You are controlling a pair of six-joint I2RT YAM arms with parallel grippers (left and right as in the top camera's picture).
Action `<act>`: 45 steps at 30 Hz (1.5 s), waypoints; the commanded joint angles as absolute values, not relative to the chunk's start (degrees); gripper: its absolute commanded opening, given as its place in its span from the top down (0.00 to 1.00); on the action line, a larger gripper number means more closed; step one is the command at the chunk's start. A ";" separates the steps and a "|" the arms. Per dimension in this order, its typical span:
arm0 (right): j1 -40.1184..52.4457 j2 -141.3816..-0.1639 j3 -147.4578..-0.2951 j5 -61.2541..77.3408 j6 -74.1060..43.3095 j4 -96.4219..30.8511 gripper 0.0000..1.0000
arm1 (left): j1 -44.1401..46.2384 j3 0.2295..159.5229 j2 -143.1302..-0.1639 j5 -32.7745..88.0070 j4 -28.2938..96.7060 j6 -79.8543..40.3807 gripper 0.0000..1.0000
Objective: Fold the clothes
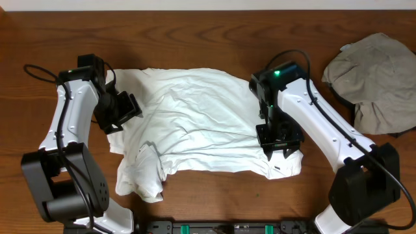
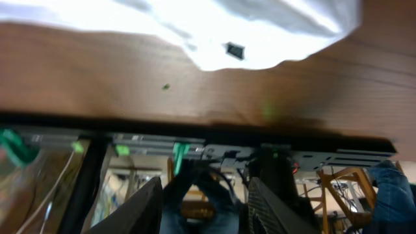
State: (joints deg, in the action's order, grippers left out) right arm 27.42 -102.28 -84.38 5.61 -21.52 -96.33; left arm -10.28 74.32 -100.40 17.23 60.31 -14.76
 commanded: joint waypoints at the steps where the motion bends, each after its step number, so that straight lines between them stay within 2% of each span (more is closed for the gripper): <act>1: 25.93 -101.47 -84.40 -2.92 -28.14 -94.94 0.56 | -10.15 74.04 -100.64 17.32 60.51 -14.61 0.29; 2: 24.75 -101.47 -84.42 -4.01 -28.51 -93.51 0.52 | -10.13 74.04 -100.64 17.32 60.49 -14.61 0.29; 3: 23.29 -101.47 -84.42 -4.16 -28.18 -90.96 0.41 | -10.13 74.04 -100.64 17.32 60.47 -14.61 0.29; 5: 20.93 -101.49 -84.42 -4.03 -25.91 -86.08 0.32 | -10.13 74.04 -100.64 17.32 60.27 -14.61 0.29; 7: 18.65 -101.51 -84.42 -4.01 -22.37 -80.82 0.40 | -10.13 74.04 -100.64 17.32 60.27 -14.61 0.29; 9: 16.82 -101.62 -84.40 -2.61 -19.92 -76.31 0.53 | -10.13 74.04 -100.64 17.32 60.31 -14.61 0.29; 11: 15.07 -101.93 -84.40 1.04 -18.11 -73.08 0.72 | -10.13 74.04 -100.64 17.32 60.31 -14.61 0.29; 16: 12.49 -103.92 -84.36 1.54 -18.17 -71.16 0.99 | -10.13 74.04 -100.64 17.32 60.31 -14.61 0.29; 45: 8.75 -121.10 -84.33 1.56 -19.68 -55.99 0.99 | -10.13 74.04 -100.64 17.34 60.51 -14.63 0.29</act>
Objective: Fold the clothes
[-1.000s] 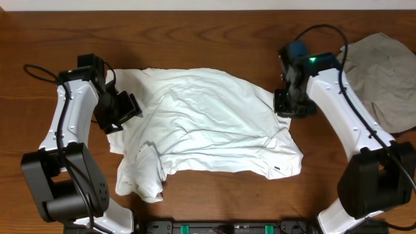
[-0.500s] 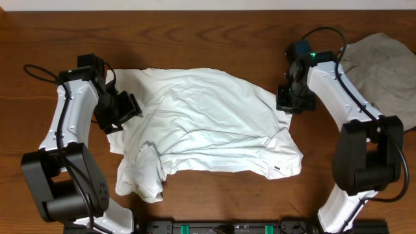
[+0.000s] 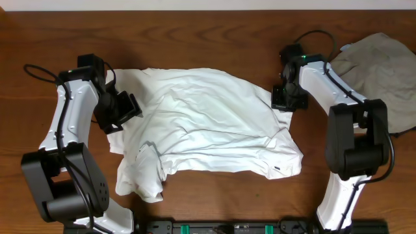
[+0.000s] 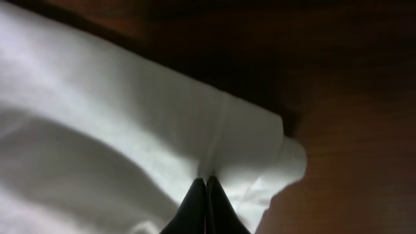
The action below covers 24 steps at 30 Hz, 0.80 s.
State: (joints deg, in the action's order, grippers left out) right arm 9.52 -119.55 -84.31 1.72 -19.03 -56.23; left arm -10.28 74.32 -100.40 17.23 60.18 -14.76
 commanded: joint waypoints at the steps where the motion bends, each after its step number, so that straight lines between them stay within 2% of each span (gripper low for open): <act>1: 8.67 -121.64 -84.31 1.54 -19.68 -55.83 0.99 | -10.15 74.04 -100.64 17.34 60.51 -14.63 0.29; 9: 8.45 -124.44 -84.31 1.52 -19.70 -51.96 0.99 | -10.15 74.04 -100.64 17.34 60.51 -14.63 0.29; 24: 4.89 -129.78 -84.33 -0.25 -19.68 -34.81 0.99 | -10.13 74.04 -100.62 17.56 58.33 -14.63 0.29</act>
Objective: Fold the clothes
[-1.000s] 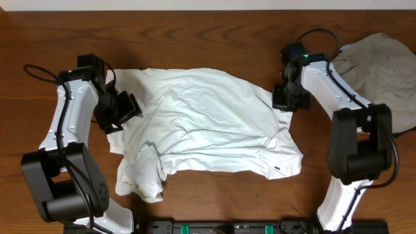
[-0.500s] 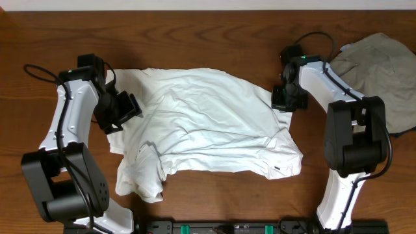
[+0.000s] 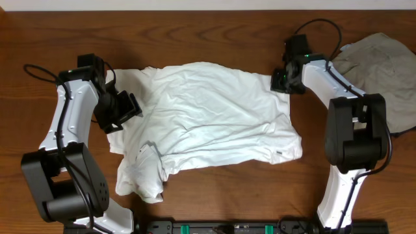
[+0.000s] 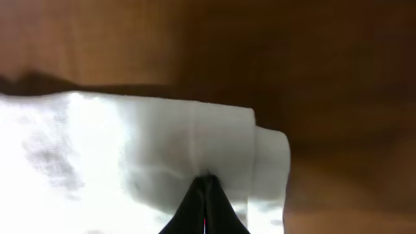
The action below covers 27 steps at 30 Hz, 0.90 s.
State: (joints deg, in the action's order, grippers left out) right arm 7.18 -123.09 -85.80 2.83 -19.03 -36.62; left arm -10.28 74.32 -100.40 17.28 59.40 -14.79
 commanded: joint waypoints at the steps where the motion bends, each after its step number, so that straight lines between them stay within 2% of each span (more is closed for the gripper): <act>1: 4.36 -130.54 -84.33 -0.23 -19.68 -33.93 0.99 | -10.15 74.04 -100.62 17.56 57.49 -14.63 0.29; 8: -1.43 -134.08 -84.53 -0.21 -19.86 -30.35 0.99 | -10.09 74.04 -100.68 24.45 50.72 -14.63 0.29; 14: -5.34 -134.10 -86.19 0.12 -19.35 -30.02 0.99 | -7.64 74.04 -102.78 25.08 46.06 -14.63 0.29; 27: -5.96 -134.10 -90.48 0.30 -17.04 -33.08 0.99 | -4.21 74.04 -113.95 24.80 36.29 -14.66 0.29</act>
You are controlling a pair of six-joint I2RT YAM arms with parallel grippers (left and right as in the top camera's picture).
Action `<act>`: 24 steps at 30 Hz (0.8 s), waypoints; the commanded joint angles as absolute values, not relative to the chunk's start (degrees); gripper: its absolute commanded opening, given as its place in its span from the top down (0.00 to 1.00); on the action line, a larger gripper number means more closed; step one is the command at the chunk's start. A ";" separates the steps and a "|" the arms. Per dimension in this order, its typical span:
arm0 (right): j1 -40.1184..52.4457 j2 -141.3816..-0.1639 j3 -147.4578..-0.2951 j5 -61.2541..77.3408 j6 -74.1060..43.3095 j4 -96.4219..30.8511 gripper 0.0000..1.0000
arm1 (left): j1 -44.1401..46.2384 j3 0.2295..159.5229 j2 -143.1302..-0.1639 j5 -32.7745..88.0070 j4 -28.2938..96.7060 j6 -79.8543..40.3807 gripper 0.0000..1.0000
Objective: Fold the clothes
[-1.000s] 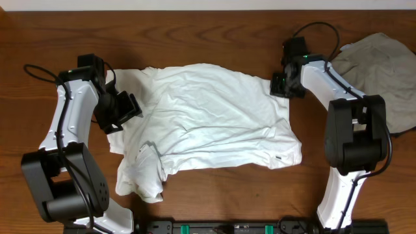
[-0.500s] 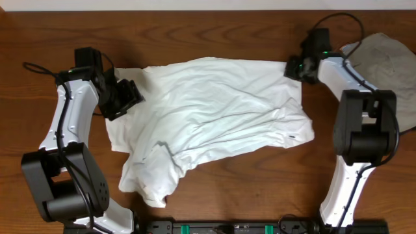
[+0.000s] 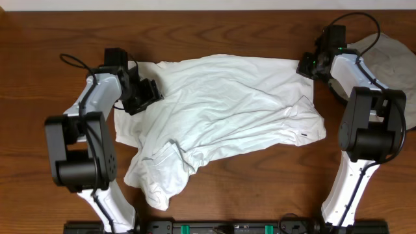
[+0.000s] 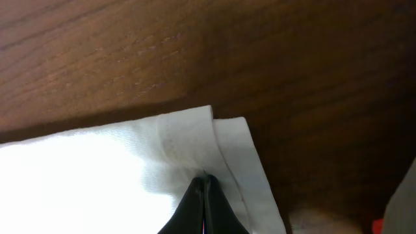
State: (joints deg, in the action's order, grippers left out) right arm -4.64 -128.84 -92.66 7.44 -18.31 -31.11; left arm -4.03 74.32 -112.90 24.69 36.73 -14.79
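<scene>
A white T-shirt [image 3: 221, 104] lies spread and wrinkled across the middle of the wooden table [image 3: 214, 26]. My right gripper [image 3: 307, 67] is at its far right corner. In the right wrist view the right gripper [image 4: 206, 177] is shut, pinching the hemmed corner of the T-shirt [image 4: 130, 162]. My left gripper [image 3: 146, 94] sits on the shirt's far left part, apparently shut on the cloth, with folds running away from it. One sleeve [image 3: 159, 179] lies bunched at the near left.
A grey-beige garment [image 3: 390, 55] lies crumpled at the far right, just behind my right arm. Bare wood surrounds the shirt on the near side and along the far edge. A dark rail [image 3: 208, 227] runs along the table's front edge.
Both grippers have moved toward the far side and to the right, and the shirt has come with them. Its far edge now stretches between them, nearer the grey garment.
My right gripper was open over the shirt's near right corner while the left stayed at the left edge. Then the right was shut on the shirt's far right corner. It drew that corner out to the right. Now both grippers have shifted the whole shirt farther back and right.
</scene>
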 commanded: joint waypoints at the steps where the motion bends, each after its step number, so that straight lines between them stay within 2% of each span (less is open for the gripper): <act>1: -5.96 -134.10 -90.48 0.21 -17.04 -33.30 0.99 | -4.21 74.04 -114.21 24.73 36.05 -14.66 0.29; 9: -5.93 -134.10 -90.48 0.01 -17.04 -34.57 0.99 | -4.21 74.04 -115.77 18.13 35.00 -14.61 0.29; 17: -5.93 -134.10 -90.48 -4.14 -16.53 -35.99 0.99 | -5.04 74.06 -115.74 6.55 31.31 -14.37 0.30; 20: -5.93 -134.08 -90.50 -4.08 -15.94 -36.58 0.99 | -5.98 74.13 -115.74 6.59 28.10 -13.96 0.43; 24: -5.93 -134.08 -90.50 -4.08 -15.55 -37.08 0.99 | -6.92 74.17 -115.74 6.57 24.75 -12.08 0.43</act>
State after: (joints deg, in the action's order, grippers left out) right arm -4.64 -128.95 -93.82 3.38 -17.19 -34.48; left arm -6.02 74.35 -114.78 9.50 25.91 -14.06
